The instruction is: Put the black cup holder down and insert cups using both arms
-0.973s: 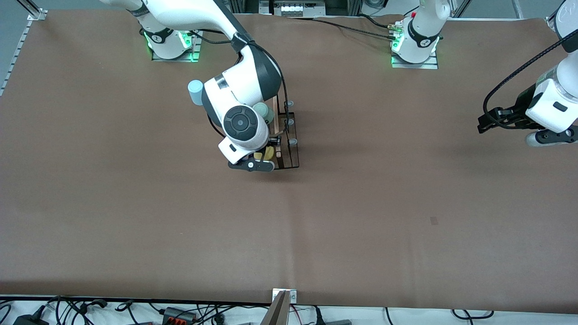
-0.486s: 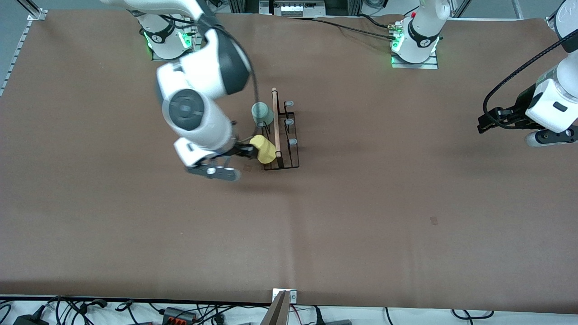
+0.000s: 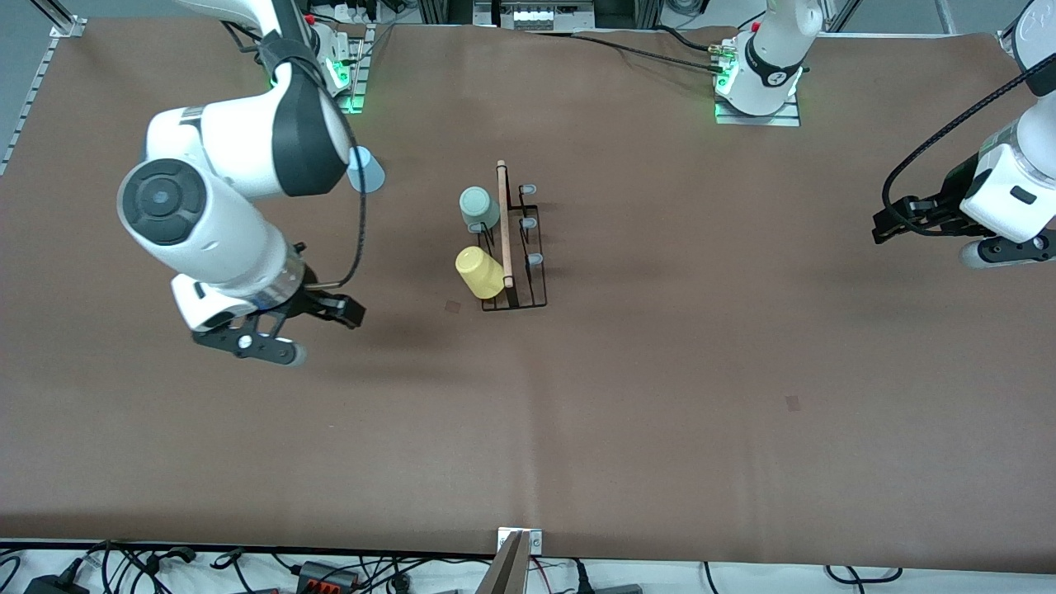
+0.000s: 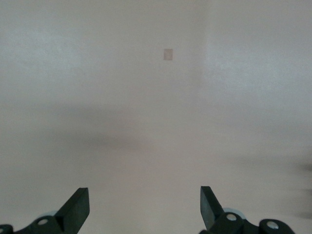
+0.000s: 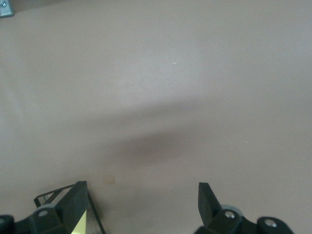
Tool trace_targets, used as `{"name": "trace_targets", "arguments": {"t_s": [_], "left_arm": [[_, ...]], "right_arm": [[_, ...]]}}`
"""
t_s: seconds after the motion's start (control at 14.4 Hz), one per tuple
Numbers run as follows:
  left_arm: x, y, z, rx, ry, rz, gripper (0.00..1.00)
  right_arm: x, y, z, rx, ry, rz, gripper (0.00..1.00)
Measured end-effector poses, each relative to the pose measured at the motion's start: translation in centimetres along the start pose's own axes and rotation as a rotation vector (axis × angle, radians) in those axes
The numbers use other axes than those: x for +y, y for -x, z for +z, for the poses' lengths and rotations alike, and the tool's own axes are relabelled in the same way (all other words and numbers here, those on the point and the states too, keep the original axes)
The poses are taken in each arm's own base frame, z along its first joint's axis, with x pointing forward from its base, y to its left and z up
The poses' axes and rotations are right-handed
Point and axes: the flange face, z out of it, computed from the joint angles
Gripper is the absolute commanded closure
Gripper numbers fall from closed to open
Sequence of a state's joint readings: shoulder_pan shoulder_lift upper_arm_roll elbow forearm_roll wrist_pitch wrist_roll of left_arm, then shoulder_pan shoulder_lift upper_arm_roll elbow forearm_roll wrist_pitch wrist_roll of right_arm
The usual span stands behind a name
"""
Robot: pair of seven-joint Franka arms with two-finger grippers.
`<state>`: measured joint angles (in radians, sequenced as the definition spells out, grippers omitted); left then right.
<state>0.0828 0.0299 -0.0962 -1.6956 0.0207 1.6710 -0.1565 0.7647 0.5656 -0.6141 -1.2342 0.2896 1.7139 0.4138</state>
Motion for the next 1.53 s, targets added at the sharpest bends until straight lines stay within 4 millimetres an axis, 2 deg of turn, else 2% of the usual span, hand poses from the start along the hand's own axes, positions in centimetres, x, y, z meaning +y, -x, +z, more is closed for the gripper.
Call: {"name": "trace_targets", "arguments": {"t_s": [0.28, 0.56, 0.69, 0.83, 1.11, 1.39, 1.53], "left_arm": [[0.0, 0.0, 0.0, 0.0, 0.0, 0.0, 0.0], [0.0, 0.0, 0.0, 0.0, 0.0, 0.0, 0.0], [0.0, 0.0, 0.0, 0.0, 0.0, 0.0, 0.0], [0.0, 0.0, 0.0, 0.0, 0.0, 0.0, 0.0], [0.0, 0.0, 0.0, 0.0, 0.0, 0.0, 0.0], [0.0, 0.0, 0.0, 0.0, 0.0, 0.0, 0.0], [0.0, 0.0, 0.0, 0.0, 0.0, 0.0, 0.0]], "right_arm": [[1.5, -0.6, -1.6, 0.021, -0.011, -0.018, 0.0], [3.1, -1.3, -2.2, 0.02, -0.017, -0.011, 0.0], [4.9, -1.9, -3.3, 0.023, -0.041, -0.005, 0.0], [8.2, -2.8, -4.8, 0.024, -0.04, -0.022, 0.0], [16.7, -4.2, -7.8, 0.045, -0.02, -0.08, 0.0], [25.6, -5.0, -8.3, 0.033, -0.037, -0.139, 0.0], [27.6, -5.0, -8.3, 0.032, -0.037, -0.148, 0.0]]}}
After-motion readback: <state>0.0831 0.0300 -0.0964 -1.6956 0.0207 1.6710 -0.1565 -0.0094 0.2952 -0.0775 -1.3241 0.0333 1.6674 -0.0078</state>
